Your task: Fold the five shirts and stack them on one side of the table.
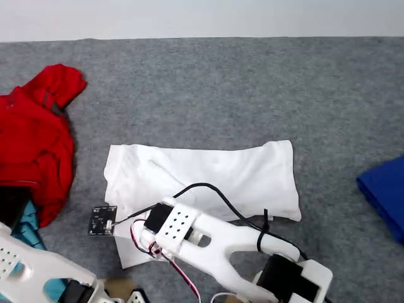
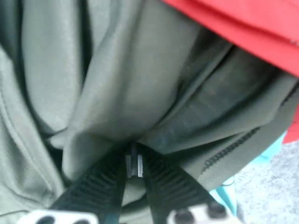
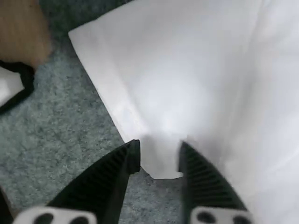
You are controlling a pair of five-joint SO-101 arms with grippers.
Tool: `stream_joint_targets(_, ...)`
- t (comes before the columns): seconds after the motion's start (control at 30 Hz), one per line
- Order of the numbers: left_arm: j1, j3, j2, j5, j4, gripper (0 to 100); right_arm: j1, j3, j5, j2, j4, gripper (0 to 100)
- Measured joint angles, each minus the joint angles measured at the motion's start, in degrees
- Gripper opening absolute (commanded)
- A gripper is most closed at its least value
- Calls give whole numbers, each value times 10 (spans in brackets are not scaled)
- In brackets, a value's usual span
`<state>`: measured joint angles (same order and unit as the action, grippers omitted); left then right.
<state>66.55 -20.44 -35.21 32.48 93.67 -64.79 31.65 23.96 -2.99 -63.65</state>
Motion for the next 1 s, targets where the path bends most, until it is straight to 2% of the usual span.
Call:
stream_joint_targets(0.4, 0, 0, 0, 0, 0, 4, -26, 3, 21, 65, -9, 223)
stream_joint_targets(0.67, 0, 0, 0, 0, 0, 4, -25, 1, 48, 73, -5, 13)
stream_joint_targets(1.0, 0, 0, 0, 0, 0, 4, -26, -2, 78, 75, -6, 10)
